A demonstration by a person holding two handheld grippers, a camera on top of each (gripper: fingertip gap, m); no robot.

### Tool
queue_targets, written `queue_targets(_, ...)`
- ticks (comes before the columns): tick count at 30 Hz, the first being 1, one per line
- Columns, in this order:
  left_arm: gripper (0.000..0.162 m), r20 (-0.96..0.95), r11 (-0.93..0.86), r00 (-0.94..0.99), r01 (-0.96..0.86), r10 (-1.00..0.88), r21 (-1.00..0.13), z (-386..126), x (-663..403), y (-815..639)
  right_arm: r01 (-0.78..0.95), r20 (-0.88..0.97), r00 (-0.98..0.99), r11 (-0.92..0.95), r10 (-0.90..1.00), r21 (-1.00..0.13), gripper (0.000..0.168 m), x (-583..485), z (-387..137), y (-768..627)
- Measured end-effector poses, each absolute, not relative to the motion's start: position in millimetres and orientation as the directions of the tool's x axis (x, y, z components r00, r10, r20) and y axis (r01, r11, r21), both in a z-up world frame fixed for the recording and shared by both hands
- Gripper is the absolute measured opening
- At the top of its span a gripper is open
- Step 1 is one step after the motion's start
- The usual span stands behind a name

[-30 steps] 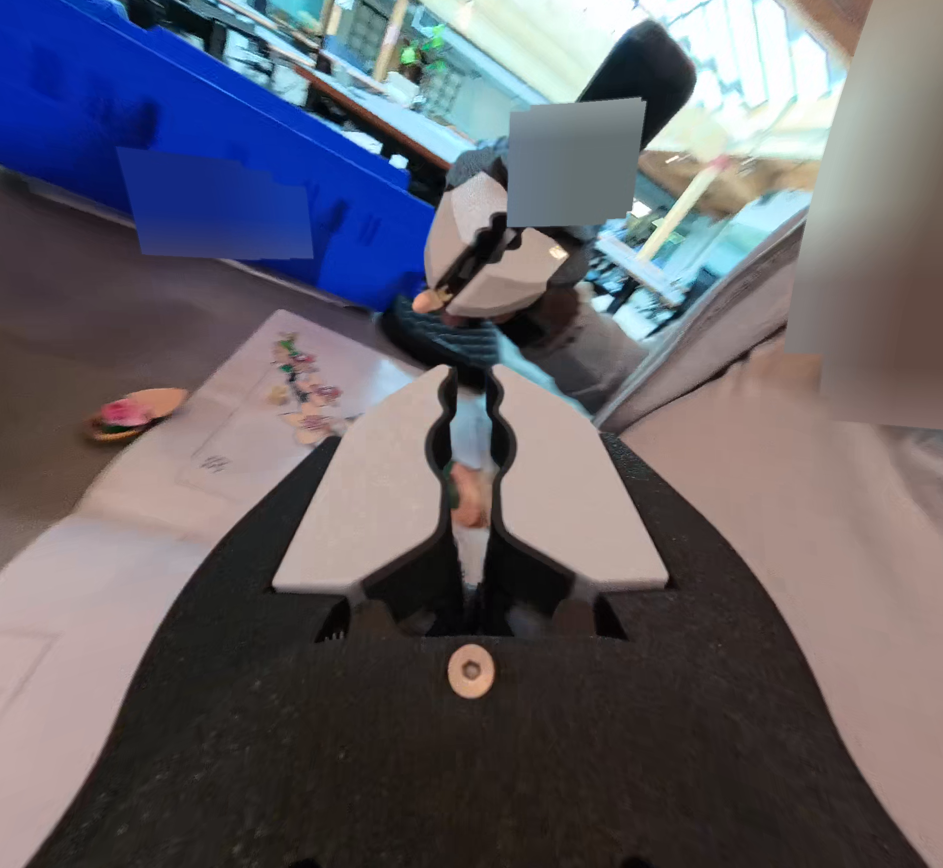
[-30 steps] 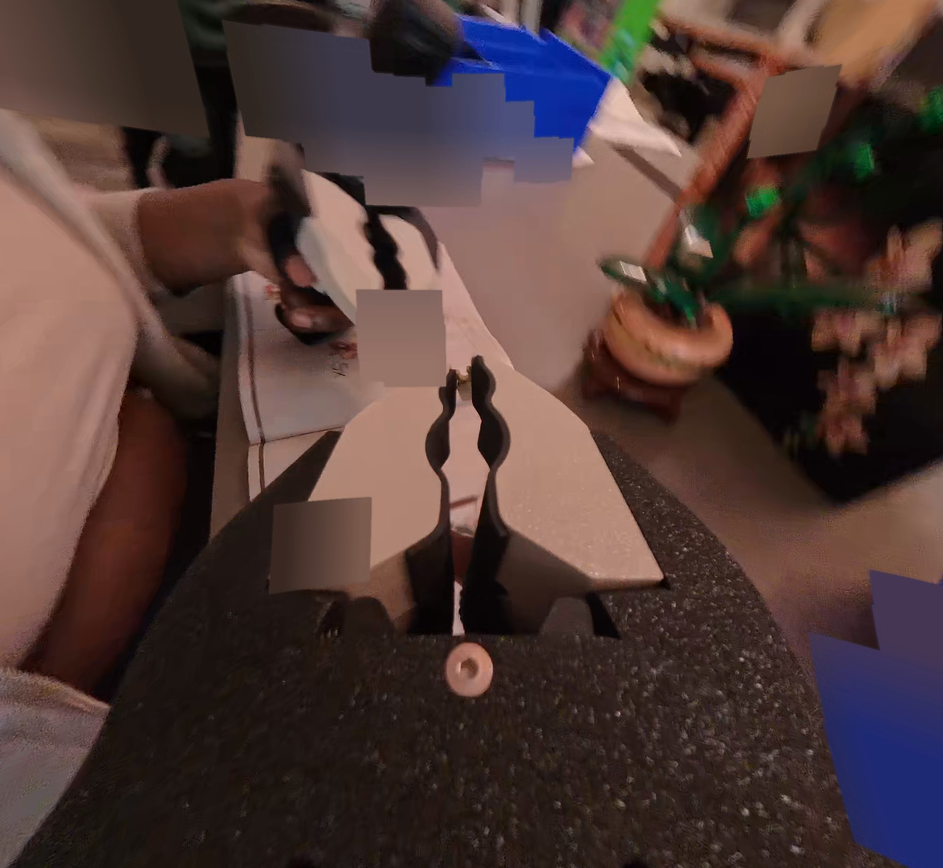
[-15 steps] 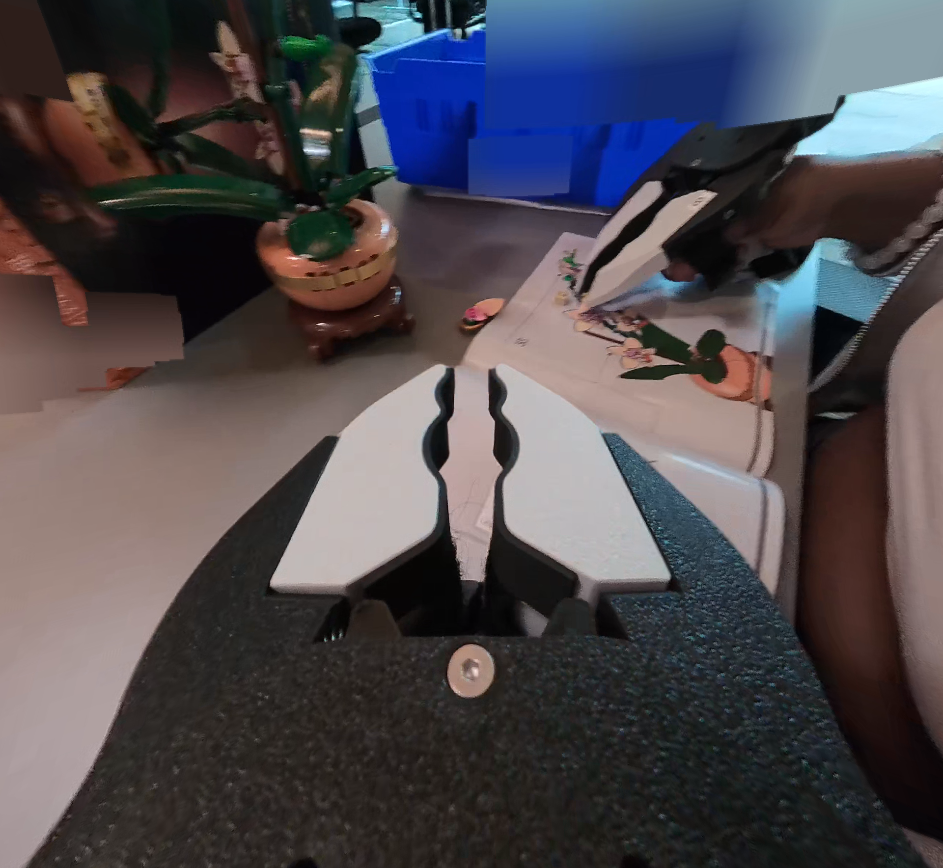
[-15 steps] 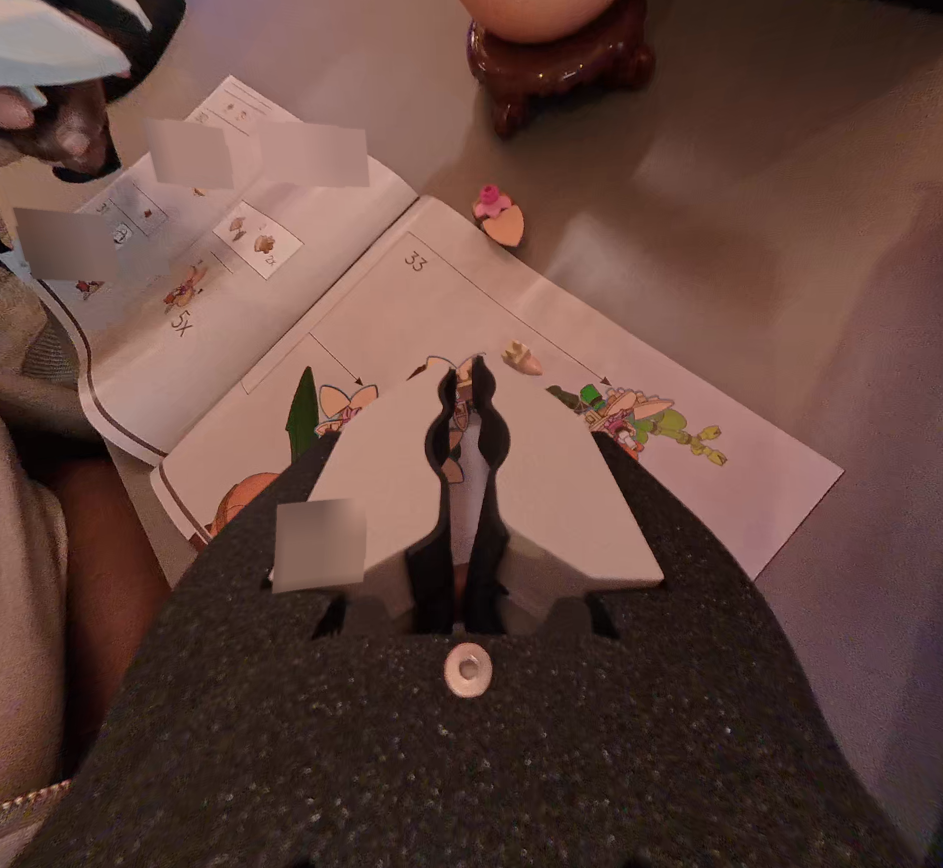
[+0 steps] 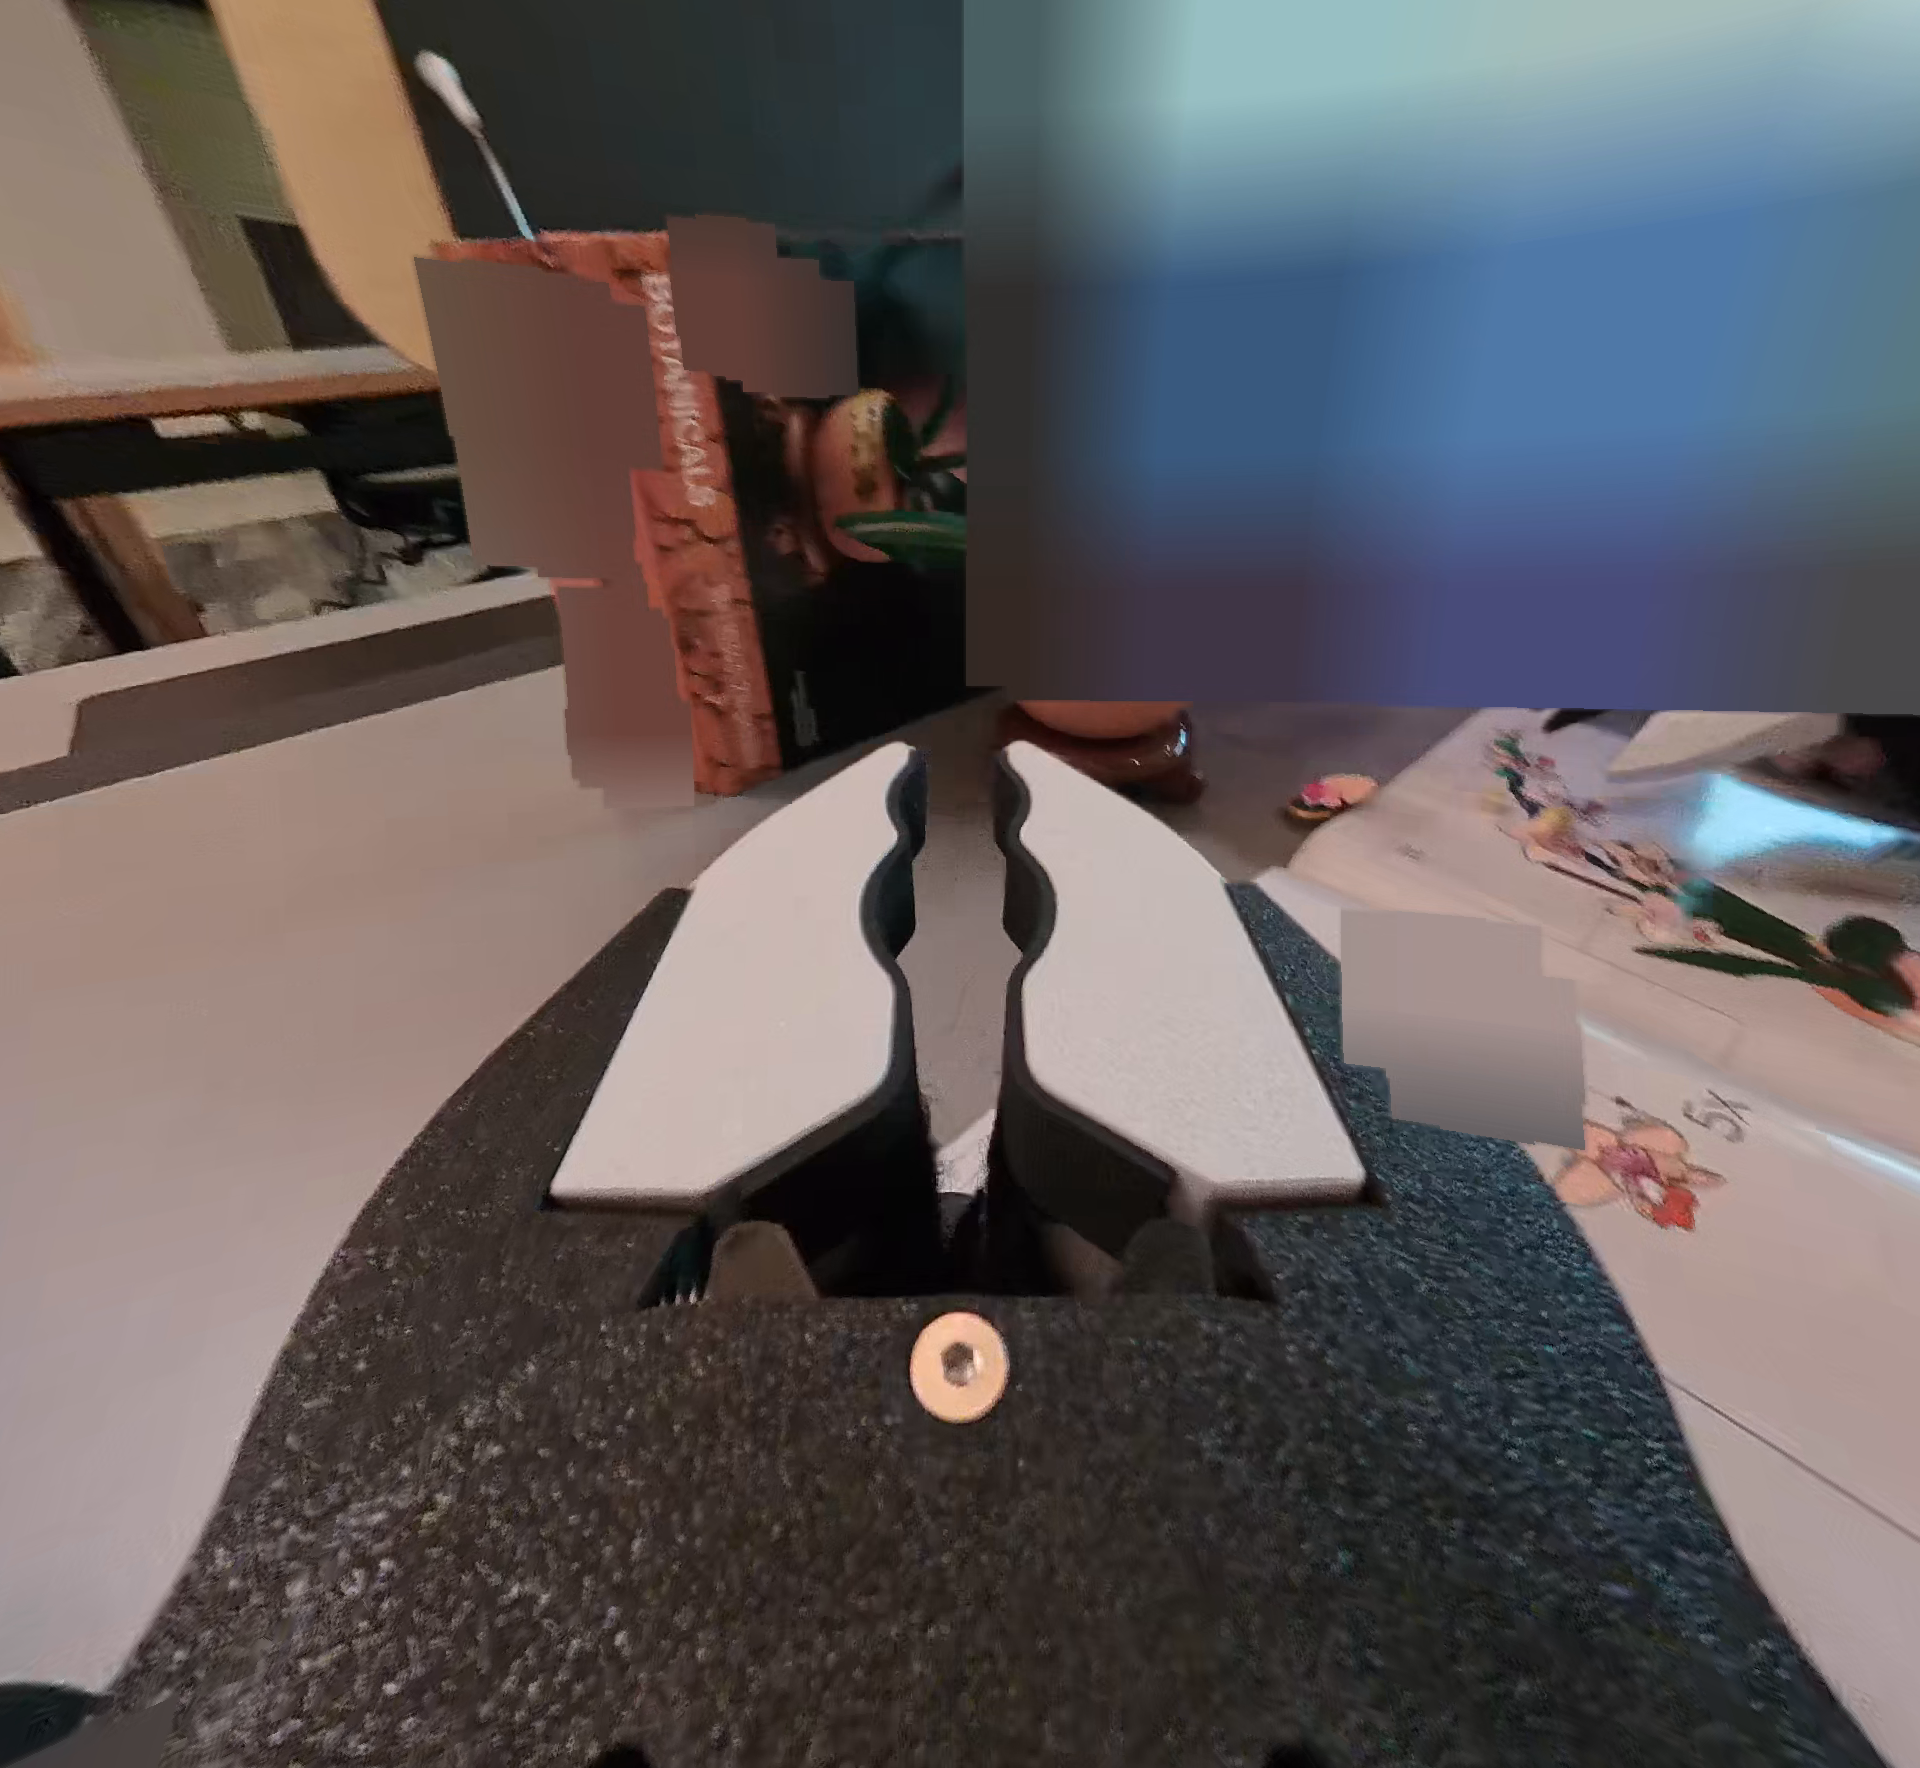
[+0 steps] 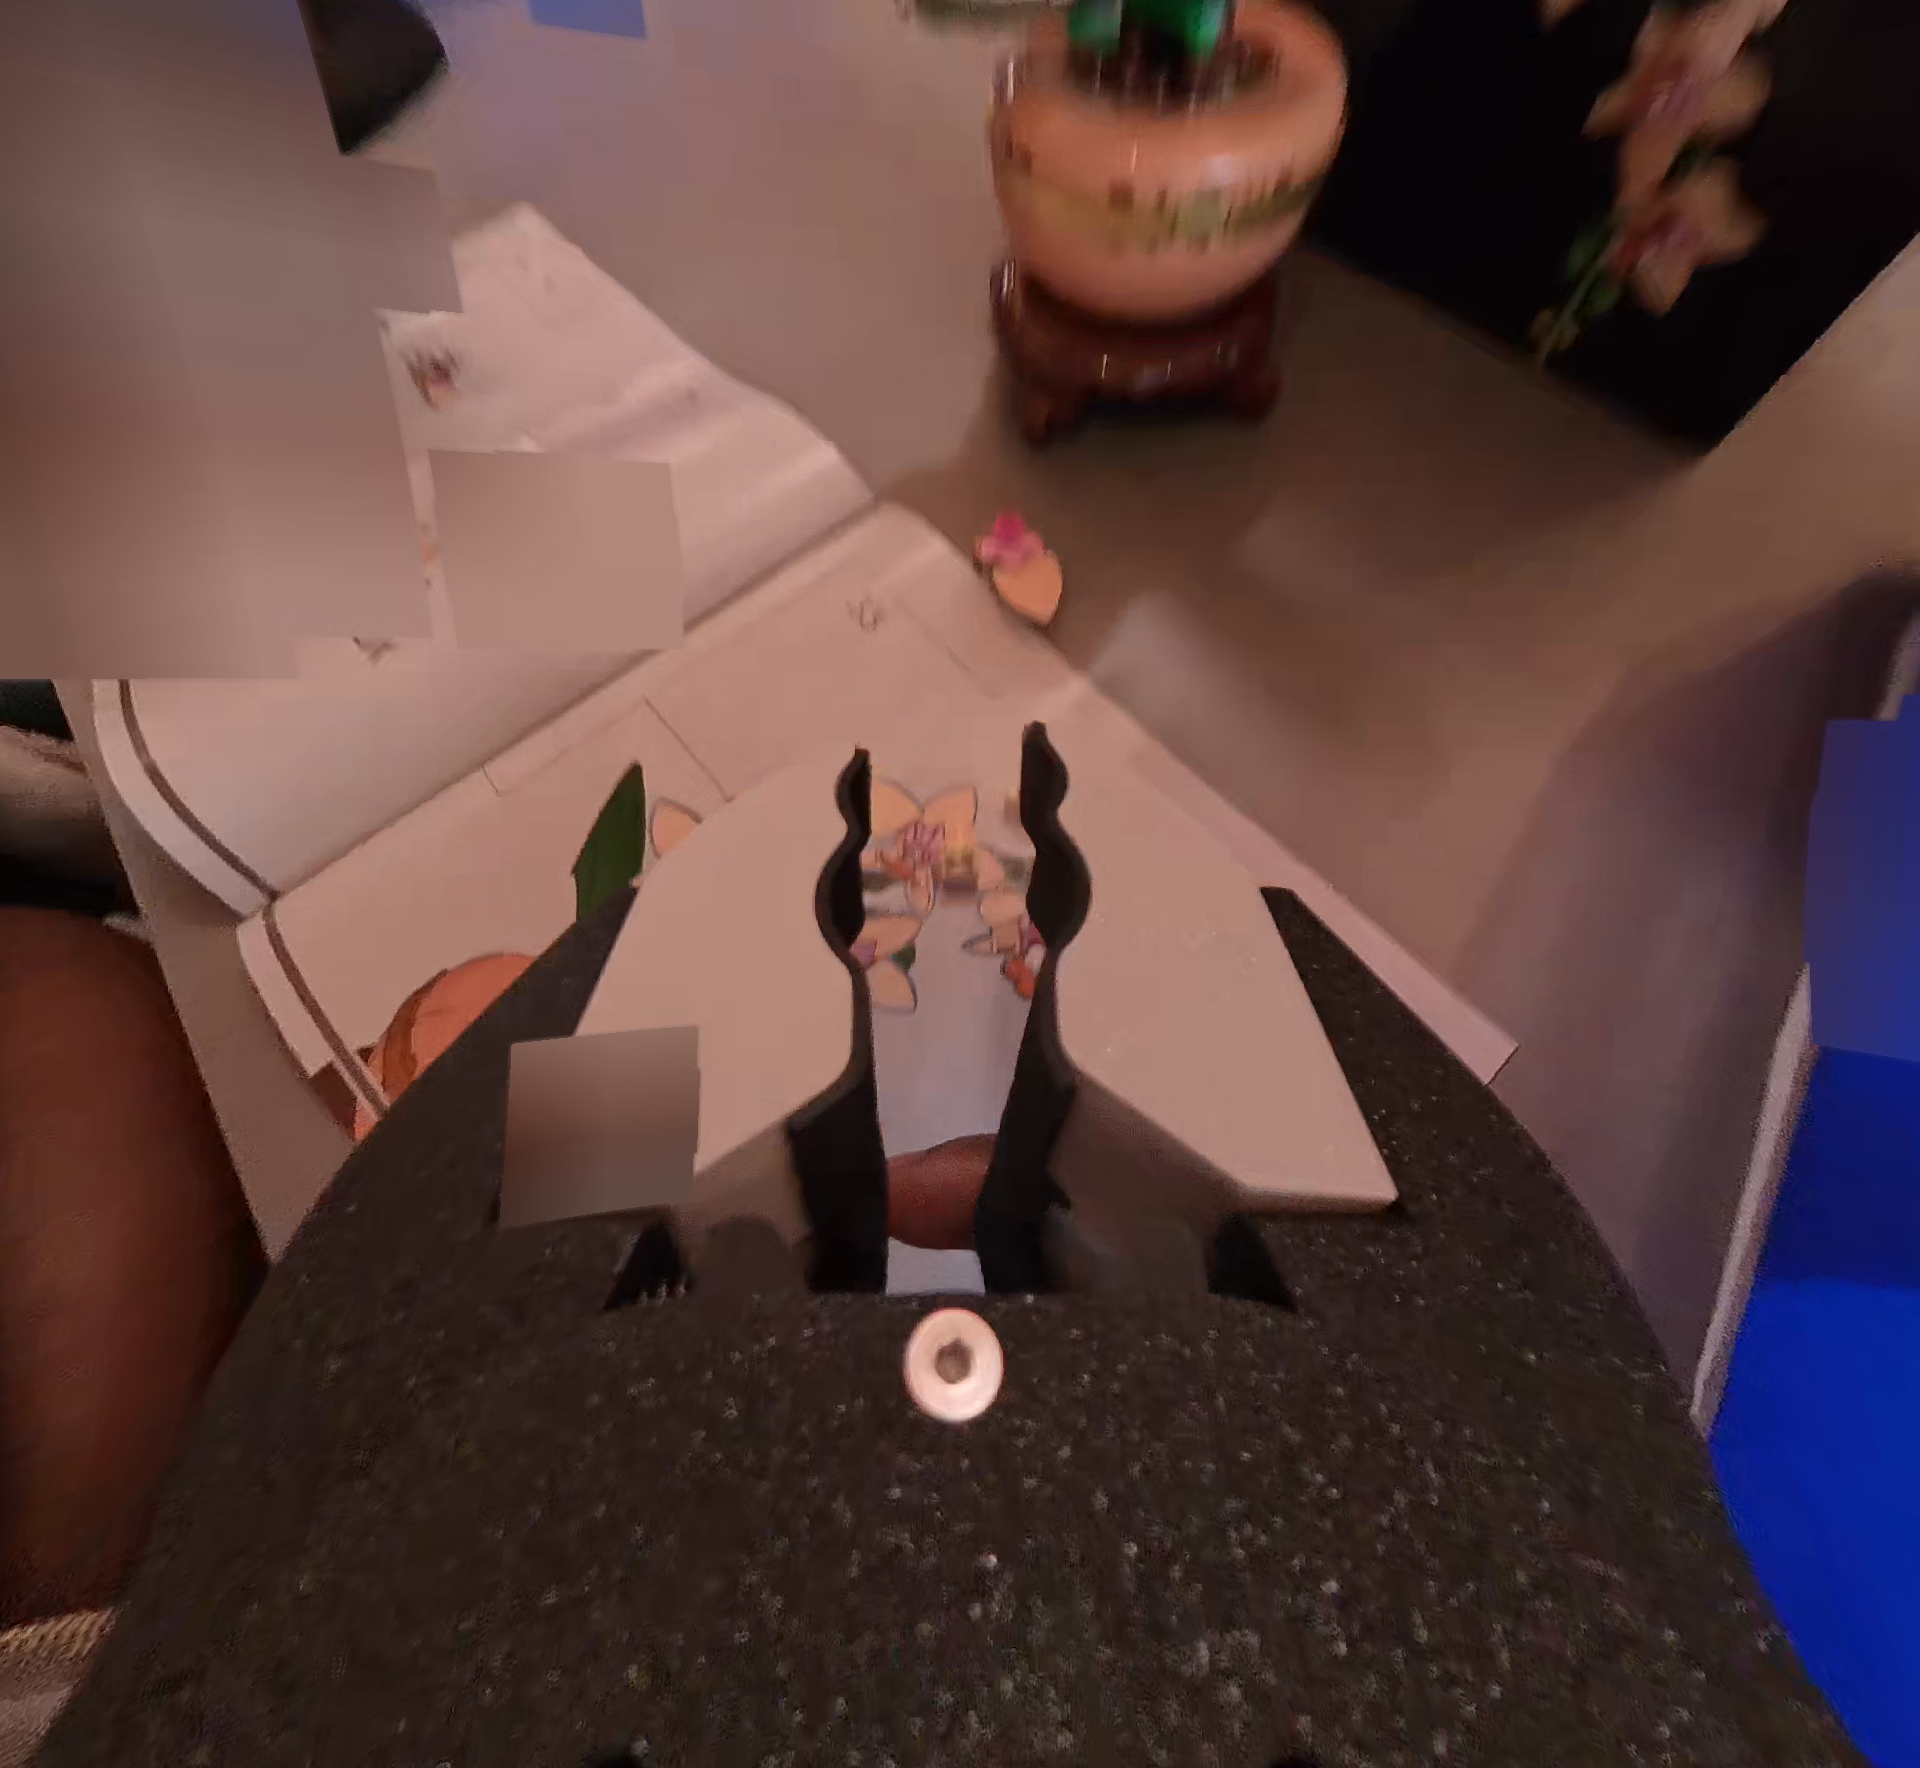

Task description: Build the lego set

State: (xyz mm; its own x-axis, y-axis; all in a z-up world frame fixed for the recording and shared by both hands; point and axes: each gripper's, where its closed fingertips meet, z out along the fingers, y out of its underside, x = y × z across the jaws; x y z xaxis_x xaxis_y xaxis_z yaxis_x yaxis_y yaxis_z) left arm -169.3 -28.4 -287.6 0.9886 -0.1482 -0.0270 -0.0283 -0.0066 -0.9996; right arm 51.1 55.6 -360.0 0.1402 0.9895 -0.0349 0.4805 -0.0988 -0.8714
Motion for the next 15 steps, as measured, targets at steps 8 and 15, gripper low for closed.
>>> queue_targets(8, 0.014, 0.063, 0.085, 0.989, 0.074, -0.131, -0.994, -282.4, -182.5, -34.9, 0.260, 0.052, 0.215, -0.006, 0.975, -0.966, 0.055, 56.4, -332.1, 62.3)
queue_targets(15, 0.014, 0.088, 0.067, 0.987, 0.098, -0.137, -0.993, -285.4, -180.9, -34.1, 0.279, 0.029, 0.218, -0.034, 0.976, -0.960, 0.056, 55.4, -335.5, 64.3)
